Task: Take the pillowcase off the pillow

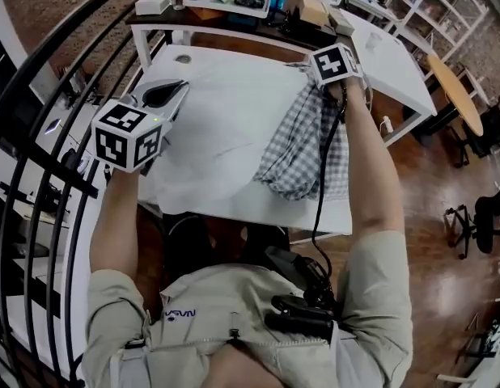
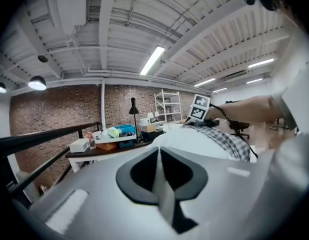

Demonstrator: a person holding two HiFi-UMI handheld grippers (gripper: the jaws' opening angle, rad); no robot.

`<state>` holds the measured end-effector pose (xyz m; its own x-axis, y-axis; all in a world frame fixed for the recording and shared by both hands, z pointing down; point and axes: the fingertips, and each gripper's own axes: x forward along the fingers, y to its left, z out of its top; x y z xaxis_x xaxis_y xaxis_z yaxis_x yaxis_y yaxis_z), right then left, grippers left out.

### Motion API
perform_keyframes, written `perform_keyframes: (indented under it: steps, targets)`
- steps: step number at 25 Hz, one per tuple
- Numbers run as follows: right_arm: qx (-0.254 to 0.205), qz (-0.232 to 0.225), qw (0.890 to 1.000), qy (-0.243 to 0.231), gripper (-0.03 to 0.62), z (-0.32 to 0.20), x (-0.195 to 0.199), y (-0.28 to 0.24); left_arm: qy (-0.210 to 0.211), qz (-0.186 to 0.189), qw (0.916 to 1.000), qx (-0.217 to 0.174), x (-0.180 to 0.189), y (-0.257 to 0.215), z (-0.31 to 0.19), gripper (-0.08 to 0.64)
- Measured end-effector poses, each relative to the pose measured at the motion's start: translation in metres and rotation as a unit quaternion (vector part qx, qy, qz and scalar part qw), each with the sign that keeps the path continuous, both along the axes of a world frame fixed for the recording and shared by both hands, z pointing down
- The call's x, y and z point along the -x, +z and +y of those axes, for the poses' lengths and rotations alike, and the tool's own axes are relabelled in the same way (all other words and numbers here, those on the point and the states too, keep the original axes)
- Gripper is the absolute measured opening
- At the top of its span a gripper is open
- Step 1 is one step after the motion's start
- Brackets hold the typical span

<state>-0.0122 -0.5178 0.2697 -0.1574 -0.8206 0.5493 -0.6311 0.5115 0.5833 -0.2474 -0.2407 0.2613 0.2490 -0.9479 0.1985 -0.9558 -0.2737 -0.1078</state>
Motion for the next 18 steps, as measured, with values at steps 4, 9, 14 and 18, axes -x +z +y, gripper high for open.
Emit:
perform_keyframes:
  steps: [4, 9, 14, 18]
  targets:
    - [0.022, -0.019, 1.0, 0.005, 0.014, 0.004, -0.017, 0.034, -0.013, 0.008, 0.9994, 0.032, 0.0, 0.044, -0.026, 0.012]
    - [-0.005, -0.068, 0.998, -0.015, 0.035, 0.009, -0.015, 0.036, -0.023, -0.036, 0.9989, 0.022, -0.01, 0.056, -0.04, 0.019]
    - [-0.029, -0.156, 0.987, -0.031, 0.104, 0.042, -0.017, 0.006, -0.016, -0.085, 0.996, -0.02, -0.024, 0.031, -0.027, 0.105]
    - [-0.044, -0.224, 0.967, -0.114, 0.104, 0.116, -0.004, -0.016, 0.019, -0.083, 0.9949, -0.053, -0.06, 0.006, 0.012, 0.137]
